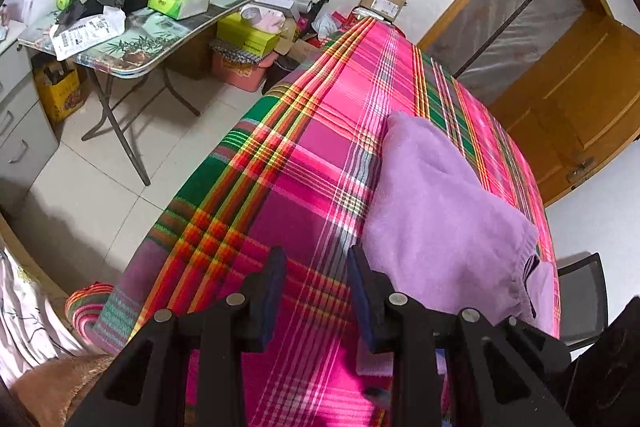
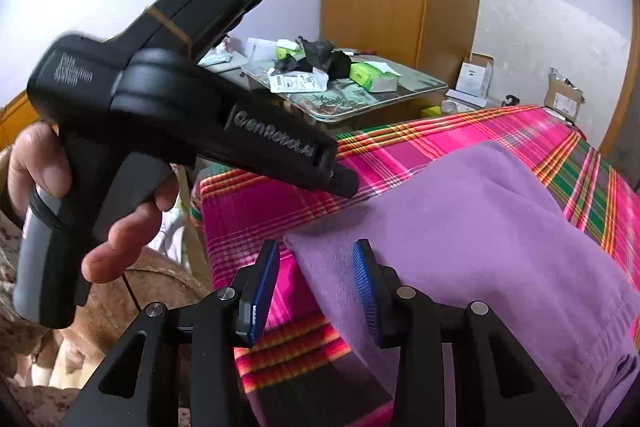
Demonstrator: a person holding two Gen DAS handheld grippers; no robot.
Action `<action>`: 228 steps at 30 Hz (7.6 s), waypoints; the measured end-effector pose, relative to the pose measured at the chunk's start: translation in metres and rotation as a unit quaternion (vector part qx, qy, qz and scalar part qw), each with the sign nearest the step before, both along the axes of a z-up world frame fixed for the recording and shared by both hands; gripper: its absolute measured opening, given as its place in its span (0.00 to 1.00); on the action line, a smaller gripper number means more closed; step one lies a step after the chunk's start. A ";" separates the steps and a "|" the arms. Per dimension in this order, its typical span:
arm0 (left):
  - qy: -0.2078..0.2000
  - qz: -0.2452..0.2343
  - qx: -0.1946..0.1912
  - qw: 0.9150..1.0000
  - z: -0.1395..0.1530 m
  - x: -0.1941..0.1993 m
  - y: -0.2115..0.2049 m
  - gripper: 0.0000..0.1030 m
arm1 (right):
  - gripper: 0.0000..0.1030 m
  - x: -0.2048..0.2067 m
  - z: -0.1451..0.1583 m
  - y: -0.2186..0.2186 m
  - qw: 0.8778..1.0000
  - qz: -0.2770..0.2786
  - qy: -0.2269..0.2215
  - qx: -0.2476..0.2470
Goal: Fold clothes
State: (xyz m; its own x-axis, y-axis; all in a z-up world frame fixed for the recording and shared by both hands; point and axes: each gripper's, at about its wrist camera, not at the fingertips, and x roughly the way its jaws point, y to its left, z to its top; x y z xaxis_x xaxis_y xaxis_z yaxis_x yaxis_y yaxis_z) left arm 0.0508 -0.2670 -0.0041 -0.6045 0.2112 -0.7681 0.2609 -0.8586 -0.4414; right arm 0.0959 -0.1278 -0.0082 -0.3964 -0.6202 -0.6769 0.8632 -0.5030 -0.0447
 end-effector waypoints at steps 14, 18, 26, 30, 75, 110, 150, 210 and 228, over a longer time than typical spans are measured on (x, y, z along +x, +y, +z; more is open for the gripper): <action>-0.020 -0.087 0.033 0.995 0.000 -0.064 0.005 0.34 | 0.39 0.023 -0.015 -0.021 0.995 -0.041 0.073 0.055; -0.023 -0.104 0.041 0.993 0.000 -0.079 0.007 0.35 | 0.39 0.026 -0.017 -0.024 0.994 -0.054 0.078 0.057; -0.030 -0.125 0.072 0.989 -0.003 -0.101 0.012 0.35 | 0.39 0.020 -0.017 -0.023 0.995 -0.073 0.054 0.048; -0.034 -0.131 0.093 0.986 -0.004 -0.111 0.014 0.35 | 0.39 0.021 -0.017 -0.023 0.995 -0.072 0.050 0.045; 0.031 -0.160 0.007 0.987 0.148 -0.111 0.134 0.11 | 0.16 0.037 0.122 0.139 0.970 -0.146 0.080 -0.176; -0.043 -0.282 -0.016 0.958 0.127 -0.181 0.372 0.12 | 0.16 0.004 0.107 0.369 0.905 -0.359 0.031 -0.226; -0.020 -0.291 -0.032 0.956 0.073 -0.148 0.377 0.20 | 0.18 -0.011 0.017 0.450 0.865 -0.457 -0.075 -0.193; 0.000 -0.208 0.029 0.978 0.028 -0.061 0.253 0.30 | 0.28 -0.062 0.012 0.435 0.872 -0.414 -0.156 -0.207; 0.004 -0.240 0.083 0.967 0.017 -0.054 0.255 0.34 | 0.32 -0.062 0.009 0.426 0.872 -0.416 -0.168 -0.195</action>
